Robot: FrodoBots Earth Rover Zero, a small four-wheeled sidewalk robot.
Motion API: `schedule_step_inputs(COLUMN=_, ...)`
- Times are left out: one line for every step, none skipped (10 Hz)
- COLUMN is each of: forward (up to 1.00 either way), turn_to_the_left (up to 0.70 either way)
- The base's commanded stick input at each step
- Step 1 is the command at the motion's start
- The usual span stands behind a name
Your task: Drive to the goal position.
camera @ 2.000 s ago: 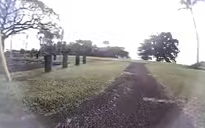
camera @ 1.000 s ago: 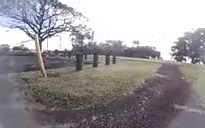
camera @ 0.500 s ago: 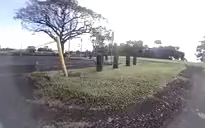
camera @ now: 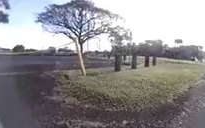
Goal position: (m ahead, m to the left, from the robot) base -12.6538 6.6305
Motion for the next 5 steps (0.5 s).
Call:
schedule_step_inputs(forward=0.0, turn_to_the_left=0.45)
schedule_step_inputs(forward=0.0, turn_to_the_left=0.45)
schedule_step_inputs(forward=0.0, turn_to_the_left=0.45)
schedule_step_inputs(forward=0.0, turn_to_the_left=0.45)
schedule_step_inputs(forward=0.0, turn_to_the_left=0.45)
